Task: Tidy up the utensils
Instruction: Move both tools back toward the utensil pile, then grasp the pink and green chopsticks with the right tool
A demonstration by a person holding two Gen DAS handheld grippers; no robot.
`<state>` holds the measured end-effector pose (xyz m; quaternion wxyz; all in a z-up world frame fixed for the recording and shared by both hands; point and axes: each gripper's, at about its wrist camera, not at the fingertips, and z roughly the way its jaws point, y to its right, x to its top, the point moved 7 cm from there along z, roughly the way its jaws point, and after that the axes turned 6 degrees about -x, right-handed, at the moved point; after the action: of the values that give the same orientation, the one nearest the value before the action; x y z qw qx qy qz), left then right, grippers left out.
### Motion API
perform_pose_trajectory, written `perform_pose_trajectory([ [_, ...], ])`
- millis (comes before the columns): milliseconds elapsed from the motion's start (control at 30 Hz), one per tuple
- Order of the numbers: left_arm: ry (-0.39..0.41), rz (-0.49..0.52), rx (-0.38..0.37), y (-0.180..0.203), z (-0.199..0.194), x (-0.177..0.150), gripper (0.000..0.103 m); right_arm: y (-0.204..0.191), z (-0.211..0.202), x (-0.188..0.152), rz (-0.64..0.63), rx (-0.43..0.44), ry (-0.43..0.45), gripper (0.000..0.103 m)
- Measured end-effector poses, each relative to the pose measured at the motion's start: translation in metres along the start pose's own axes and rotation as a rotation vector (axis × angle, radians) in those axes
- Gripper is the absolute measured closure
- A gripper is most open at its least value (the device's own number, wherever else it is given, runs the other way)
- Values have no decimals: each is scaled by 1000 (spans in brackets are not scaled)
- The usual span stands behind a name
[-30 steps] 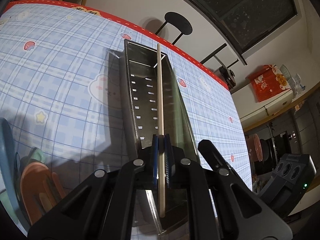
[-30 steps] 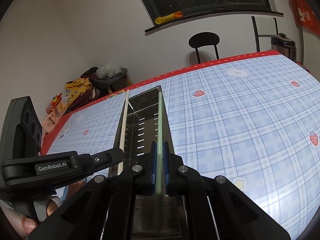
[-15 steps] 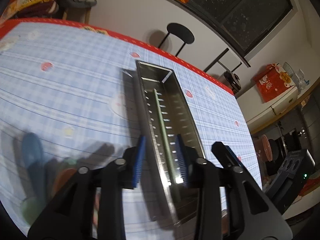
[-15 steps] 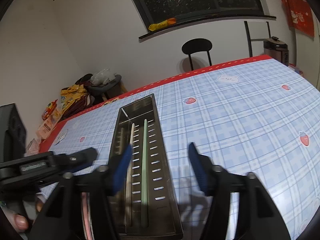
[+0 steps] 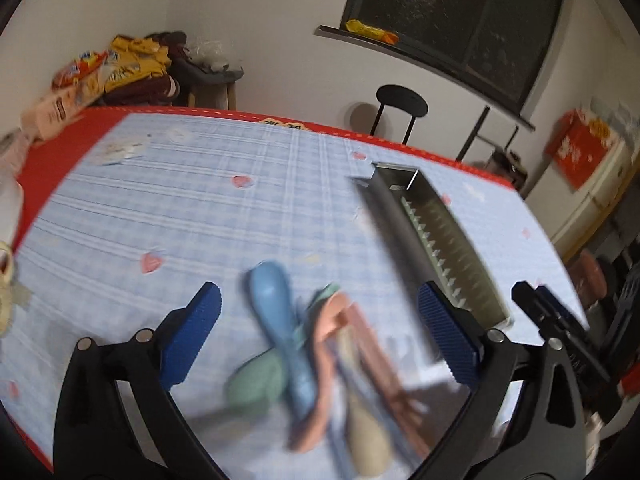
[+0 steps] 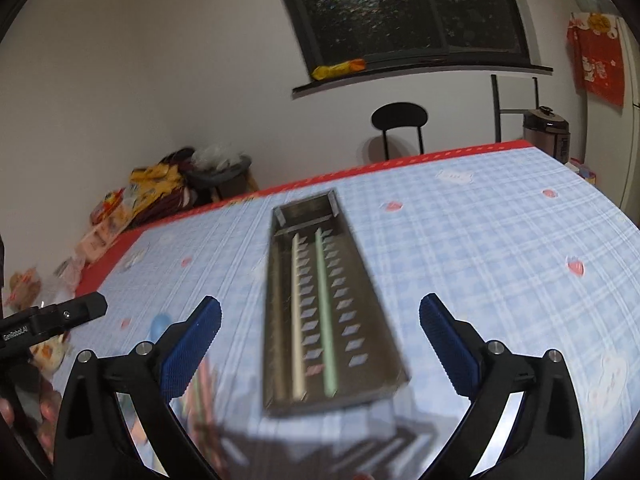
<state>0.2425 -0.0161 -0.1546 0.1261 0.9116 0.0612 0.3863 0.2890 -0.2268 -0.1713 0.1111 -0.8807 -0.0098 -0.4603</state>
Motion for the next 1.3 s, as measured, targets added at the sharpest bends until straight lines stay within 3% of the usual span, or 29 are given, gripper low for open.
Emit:
perform_pose_trajectory([
  [233,31,159,-23,-14,-39,-44,6,-36,-34,-44,-76,48,-19,6],
  [367,40,142,-74,-28,-52,-63,6,-51,-37,-64,-103,86,-80,6],
  [500,28,130,-108,-37,-53,-79,6,-62,-30,-85,-166,65,-161,6],
  [667,38,184,-113,-37,-53,-89,7,-66,-35,-91,-172,79,-164,6],
  [733,40,192,-126,-37,-51,-90,8,-65,-31,-90,-172,94,-181,12],
  [800,39,194,-141,-36,-49,-90,13,-64,-27,-91,-169,97,-209,32],
  [833,38,195,-150,-35,-48,-90,15,-62,-25,-91,-170,86,-216,35],
  [933,33,204,-168,-33,-42,-91,31,-63,-24,-95,-163,111,-219,47],
  [1100,-2,204,-223,-28,-25,-93,58,-68,-20,-100,-192,115,-242,77],
  [1300,13,195,-276,-21,-12,-88,63,-68,-14,-93,-227,96,-263,84],
])
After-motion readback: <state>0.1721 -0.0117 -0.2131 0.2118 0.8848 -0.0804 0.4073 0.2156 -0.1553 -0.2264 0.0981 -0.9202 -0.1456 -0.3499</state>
